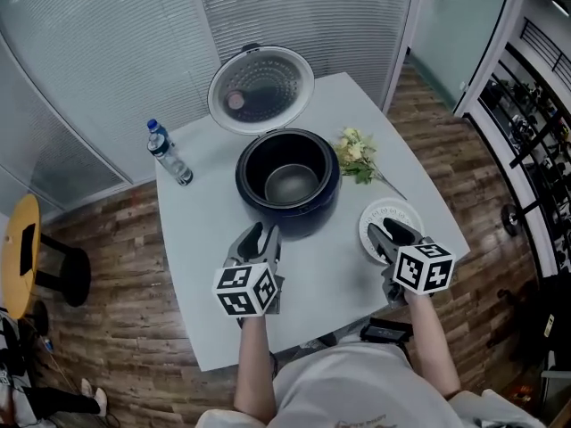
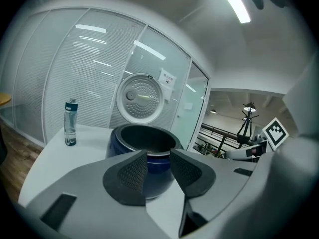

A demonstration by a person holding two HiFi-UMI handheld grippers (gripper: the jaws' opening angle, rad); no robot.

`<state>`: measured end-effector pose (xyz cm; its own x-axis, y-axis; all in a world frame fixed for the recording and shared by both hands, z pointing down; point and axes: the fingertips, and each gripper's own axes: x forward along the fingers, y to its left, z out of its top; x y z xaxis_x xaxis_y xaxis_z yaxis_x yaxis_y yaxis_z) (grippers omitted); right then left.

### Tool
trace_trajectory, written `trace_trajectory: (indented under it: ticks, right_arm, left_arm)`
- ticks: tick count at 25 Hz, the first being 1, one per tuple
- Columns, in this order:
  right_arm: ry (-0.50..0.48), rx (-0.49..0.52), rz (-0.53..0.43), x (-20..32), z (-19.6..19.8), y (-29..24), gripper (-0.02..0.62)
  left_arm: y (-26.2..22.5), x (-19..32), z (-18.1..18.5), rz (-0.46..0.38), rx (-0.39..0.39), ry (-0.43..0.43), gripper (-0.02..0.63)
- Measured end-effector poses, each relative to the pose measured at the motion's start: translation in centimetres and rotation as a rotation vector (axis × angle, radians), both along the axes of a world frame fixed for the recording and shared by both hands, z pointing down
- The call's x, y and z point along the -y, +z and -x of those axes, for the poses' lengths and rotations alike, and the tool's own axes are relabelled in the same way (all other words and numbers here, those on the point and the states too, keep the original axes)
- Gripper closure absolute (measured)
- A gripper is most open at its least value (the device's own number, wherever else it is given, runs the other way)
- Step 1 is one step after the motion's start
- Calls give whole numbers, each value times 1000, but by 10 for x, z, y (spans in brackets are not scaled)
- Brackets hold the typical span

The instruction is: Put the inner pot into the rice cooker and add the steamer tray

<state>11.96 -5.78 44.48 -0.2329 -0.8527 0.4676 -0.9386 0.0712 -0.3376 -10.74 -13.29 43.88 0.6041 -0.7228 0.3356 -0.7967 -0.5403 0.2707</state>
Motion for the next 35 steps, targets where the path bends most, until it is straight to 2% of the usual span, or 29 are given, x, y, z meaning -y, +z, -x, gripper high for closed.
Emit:
trace_trajectory:
  ticks: [9,14,19,35]
  right_arm:
    - [27,30,44,-29,-43,26,417]
    - [48,35,93,-31,-81,47,417]
    - [58,89,126,-32,-107,70,417]
    - [106,44,273,-39,-194,152,417]
  left_arm:
    - [18,-17,-56,34,16,72,465]
    - [36,-18,-94,78,16,101,465]
    - [62,-24,-129,134,1,129,465]
    - [144,-30,-208,280,56,181,466]
